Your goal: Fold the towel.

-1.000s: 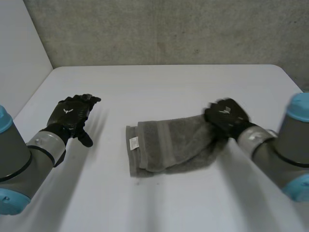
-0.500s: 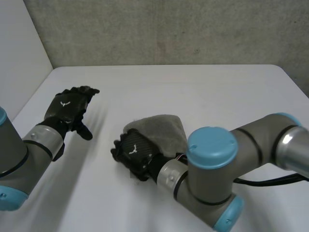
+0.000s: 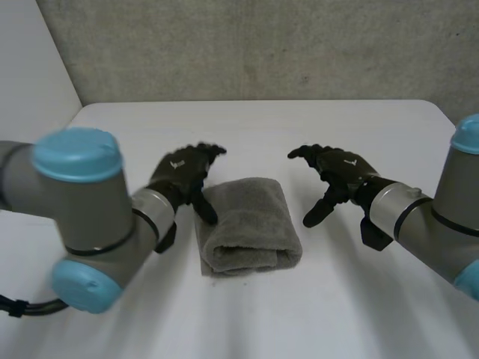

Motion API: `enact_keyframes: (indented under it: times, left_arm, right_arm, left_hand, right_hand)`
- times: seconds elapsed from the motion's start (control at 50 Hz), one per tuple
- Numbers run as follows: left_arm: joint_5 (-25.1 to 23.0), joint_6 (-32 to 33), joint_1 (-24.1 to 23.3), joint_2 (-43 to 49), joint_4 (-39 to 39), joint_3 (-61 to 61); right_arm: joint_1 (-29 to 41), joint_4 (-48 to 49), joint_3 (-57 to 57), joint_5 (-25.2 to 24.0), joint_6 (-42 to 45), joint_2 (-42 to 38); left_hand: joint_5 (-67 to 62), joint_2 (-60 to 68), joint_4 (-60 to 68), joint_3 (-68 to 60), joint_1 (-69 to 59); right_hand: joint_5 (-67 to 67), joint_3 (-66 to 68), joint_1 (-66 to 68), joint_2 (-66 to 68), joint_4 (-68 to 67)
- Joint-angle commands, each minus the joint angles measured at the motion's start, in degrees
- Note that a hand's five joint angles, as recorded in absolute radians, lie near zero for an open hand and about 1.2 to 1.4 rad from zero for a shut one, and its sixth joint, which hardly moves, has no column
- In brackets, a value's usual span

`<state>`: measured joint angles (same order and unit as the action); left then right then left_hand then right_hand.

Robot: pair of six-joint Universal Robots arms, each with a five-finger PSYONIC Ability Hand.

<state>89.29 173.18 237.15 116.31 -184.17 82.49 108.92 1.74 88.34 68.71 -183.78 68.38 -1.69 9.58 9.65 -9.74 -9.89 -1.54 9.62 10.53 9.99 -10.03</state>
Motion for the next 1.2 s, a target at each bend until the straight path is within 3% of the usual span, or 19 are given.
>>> enact_keyframes:
  times: [0.02,0.24,0.38,0.52,0.64,0.74,0.8,0.9,1.2]
  left_arm:
    - [7.92,0.58,-1.87,7.52,1.19,0.30]
    - [7.92,0.75,-1.96,8.05,0.66,2.94]
    - [7.83,0.75,-1.96,7.61,0.66,3.56]
    - [7.66,0.75,-1.87,3.92,0.75,2.68]
    - [7.39,0.75,-0.82,-5.04,1.45,-0.05]
    - [7.39,0.75,1.65,-13.04,2.42,-2.33]
    - [7.39,0.75,4.37,-16.82,4.53,-3.21]
    - [7.30,2.16,6.92,-21.21,9.44,-3.56]
    - [7.13,2.51,7.45,-23.59,10.06,-3.65]
  right_arm:
    - [1.03,-3.23,-5.80,0.02,5.18,-9.03]
    - [5.25,-3.50,-10.99,1.60,17.04,-18.71]
    - [5.69,-3.41,-11.35,2.05,18.55,-18.46]
    - [5.17,-3.06,-11.43,4.24,17.59,-9.43]
    - [4.90,-2.27,-11.70,7.14,15.65,-0.97]
    - [3.93,-0.86,-11.87,11.80,13.80,5.98]
    - [1.65,-0.94,-12.31,19.34,14.15,10.18]
    - [1.12,-2.17,-12.14,23.31,14.42,12.13]
    - [0.24,-3.58,-12.93,23.14,14.68,13.27]
  left_hand:
    - [0.64,1.47,1.40,-1.31,-1.16]
    - [0.97,1.14,1.06,-0.98,-0.83]
    - [1.48,0.63,0.56,-0.47,-0.32]
    - [1.65,0.47,0.39,-0.30,-0.15]
    - [1.65,0.47,0.39,-0.30,-0.15]
    - [1.65,0.47,0.39,-0.30,-0.15]
    - [1.65,0.47,0.39,-0.30,-0.15]
    - [-1.20,3.31,3.23,-3.15,-3.00]
    - [0.97,1.14,1.07,-0.98,-0.83]
  right_hand:
    - [1.54,0.38,-0.53,0.01,0.03]
    - [1.54,0.38,-0.53,0.01,0.03]
    - [1.54,0.38,-0.53,0.01,0.03]
    - [1.54,0.38,-0.53,0.01,0.03]
    - [1.54,0.38,-0.53,0.01,0.03]
    - [1.54,0.38,-0.53,0.01,0.03]
    - [1.54,0.38,-0.53,0.01,0.03]
    - [1.54,0.38,-0.53,0.01,0.03]
    - [1.54,0.38,-0.53,0.01,0.03]
